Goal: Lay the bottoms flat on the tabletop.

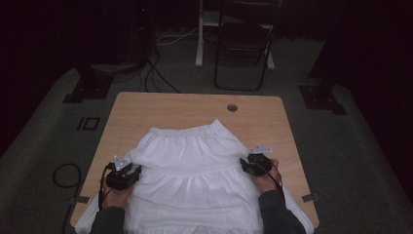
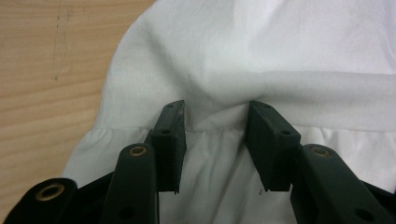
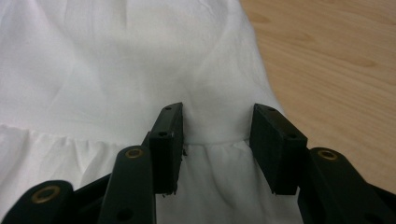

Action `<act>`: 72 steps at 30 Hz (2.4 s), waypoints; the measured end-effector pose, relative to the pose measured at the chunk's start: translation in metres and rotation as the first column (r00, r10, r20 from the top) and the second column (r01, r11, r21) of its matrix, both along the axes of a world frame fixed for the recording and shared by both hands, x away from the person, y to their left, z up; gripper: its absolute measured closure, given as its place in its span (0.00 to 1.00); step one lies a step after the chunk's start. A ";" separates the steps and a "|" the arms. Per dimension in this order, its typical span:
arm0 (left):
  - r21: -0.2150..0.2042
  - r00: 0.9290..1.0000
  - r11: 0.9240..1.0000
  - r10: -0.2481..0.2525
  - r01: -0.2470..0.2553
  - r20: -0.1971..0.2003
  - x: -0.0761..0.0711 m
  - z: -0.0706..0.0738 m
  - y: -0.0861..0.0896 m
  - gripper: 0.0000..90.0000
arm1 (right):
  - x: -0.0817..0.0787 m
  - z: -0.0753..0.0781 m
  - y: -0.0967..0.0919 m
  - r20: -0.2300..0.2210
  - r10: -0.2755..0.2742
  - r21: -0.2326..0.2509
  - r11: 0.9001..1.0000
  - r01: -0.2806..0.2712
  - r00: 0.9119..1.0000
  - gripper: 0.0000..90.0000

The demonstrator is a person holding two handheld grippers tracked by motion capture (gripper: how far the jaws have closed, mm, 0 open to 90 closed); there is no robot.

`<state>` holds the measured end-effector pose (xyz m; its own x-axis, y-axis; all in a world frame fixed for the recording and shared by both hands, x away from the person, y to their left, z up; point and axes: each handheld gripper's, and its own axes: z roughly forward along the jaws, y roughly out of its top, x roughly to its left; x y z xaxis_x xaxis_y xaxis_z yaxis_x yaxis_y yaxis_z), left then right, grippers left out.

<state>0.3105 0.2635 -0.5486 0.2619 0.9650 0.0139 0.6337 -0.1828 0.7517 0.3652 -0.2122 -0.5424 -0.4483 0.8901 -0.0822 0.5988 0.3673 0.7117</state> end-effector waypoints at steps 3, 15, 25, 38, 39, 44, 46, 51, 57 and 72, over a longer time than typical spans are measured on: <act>0.001 1.000 1.000 0.002 -0.002 0.001 0.008 0.000 -0.001 0.66 | 0.011 -0.001 -0.004 0.007 -0.014 0.007 1.000 0.014 1.000 0.61; -0.002 1.000 1.000 0.004 -0.004 0.002 0.056 0.001 -0.008 0.68 | 0.040 -0.001 -0.015 0.014 -0.054 0.006 0.999 0.054 0.998 0.62; 0.004 1.000 1.000 0.016 -0.016 -0.027 0.096 0.005 -0.020 0.67 | 0.074 0.001 -0.022 0.004 -0.122 -0.001 0.992 0.122 0.992 0.62; 0.055 0.992 0.998 0.037 -0.031 -0.119 0.104 0.017 -0.032 0.59 | 0.086 0.010 -0.024 -0.070 -0.156 -0.028 0.988 0.154 0.985 0.58; 0.055 0.994 0.998 0.030 -0.024 -0.108 0.099 0.019 -0.031 0.59 | 0.082 0.012 -0.026 -0.072 -0.151 -0.027 0.988 0.149 0.986 0.57; 0.034 0.998 0.999 0.003 -0.001 -0.058 0.059 0.030 -0.018 0.58 | 0.050 0.028 -0.041 -0.043 -0.131 0.014 0.991 0.132 0.990 0.57; 0.035 0.999 0.999 -0.001 0.003 -0.045 0.042 0.034 -0.012 0.57 | 0.026 0.036 -0.051 -0.027 -0.128 0.021 0.991 0.128 0.991 0.57; 0.038 1.000 0.999 -0.001 0.002 -0.025 0.000 0.039 0.002 0.54 | -0.017 0.042 -0.066 0.006 -0.120 0.025 0.993 0.119 0.993 0.61; 0.068 1.000 0.998 0.011 -0.010 -0.020 -0.042 0.034 0.014 0.53 | -0.058 0.032 -0.082 0.015 -0.142 0.007 0.990 0.142 0.990 0.63; 0.018 0.994 0.995 0.099 -0.098 -0.048 -0.124 0.017 0.025 0.51 | -0.149 0.015 -0.096 -0.006 -0.187 0.020 0.982 0.187 0.982 0.54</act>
<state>0.1867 0.2888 -0.5316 0.1661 0.9859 0.0191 0.6847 -0.1293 0.7172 0.2166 -0.3085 -0.5277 -0.2737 0.9598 -0.0619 0.6586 0.2339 0.7152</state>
